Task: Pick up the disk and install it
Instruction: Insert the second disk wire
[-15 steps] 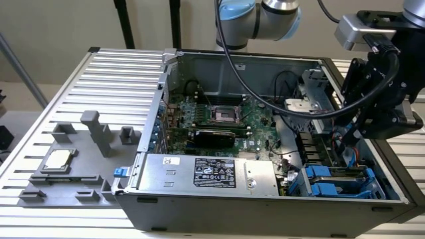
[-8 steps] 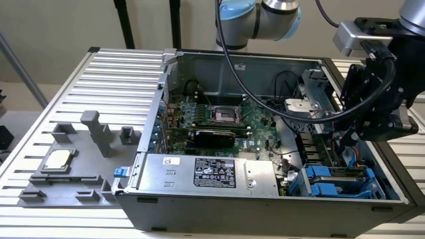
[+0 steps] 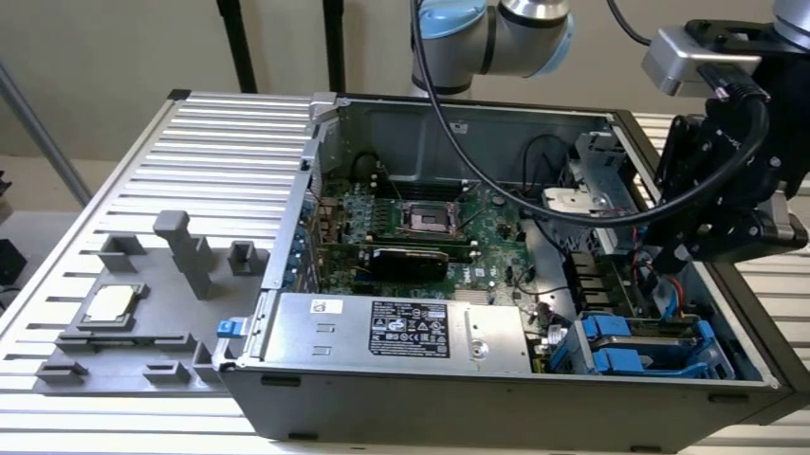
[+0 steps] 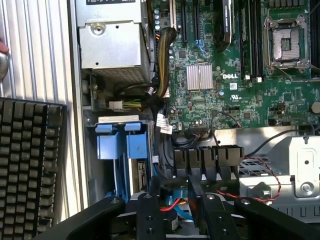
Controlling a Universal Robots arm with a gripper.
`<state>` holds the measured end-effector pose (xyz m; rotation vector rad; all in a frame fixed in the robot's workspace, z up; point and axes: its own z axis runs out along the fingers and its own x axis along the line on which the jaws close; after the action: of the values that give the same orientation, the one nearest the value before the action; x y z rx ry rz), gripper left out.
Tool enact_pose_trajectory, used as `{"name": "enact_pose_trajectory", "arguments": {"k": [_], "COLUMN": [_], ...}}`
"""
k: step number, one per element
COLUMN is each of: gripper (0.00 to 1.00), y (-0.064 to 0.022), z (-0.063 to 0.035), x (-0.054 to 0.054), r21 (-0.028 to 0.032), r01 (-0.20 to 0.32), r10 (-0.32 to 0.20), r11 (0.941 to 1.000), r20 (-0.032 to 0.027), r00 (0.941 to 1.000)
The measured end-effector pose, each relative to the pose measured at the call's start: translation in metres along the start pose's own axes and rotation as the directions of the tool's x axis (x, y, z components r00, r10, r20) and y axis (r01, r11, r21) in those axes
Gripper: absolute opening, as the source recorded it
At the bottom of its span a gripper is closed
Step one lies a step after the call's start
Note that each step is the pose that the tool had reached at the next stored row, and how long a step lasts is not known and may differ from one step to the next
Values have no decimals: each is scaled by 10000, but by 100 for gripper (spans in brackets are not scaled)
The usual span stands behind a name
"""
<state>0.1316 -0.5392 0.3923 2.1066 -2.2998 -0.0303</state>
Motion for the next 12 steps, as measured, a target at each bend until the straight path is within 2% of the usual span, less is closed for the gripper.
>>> {"name": "enact_pose_trajectory", "arguments": {"k": [2,4,12], "gripper": [36,36,36], "y": [1,0,3], "z": [-27,-24,32], "x": [1,1,-53], "r21": [-1,2,31], "r01": [-2,-8,-72], "r10": [2,8,73], "r11": [10000,10000,10000], "r20": [-3,-43,-366], "r00": [10000,10000,9993]}}
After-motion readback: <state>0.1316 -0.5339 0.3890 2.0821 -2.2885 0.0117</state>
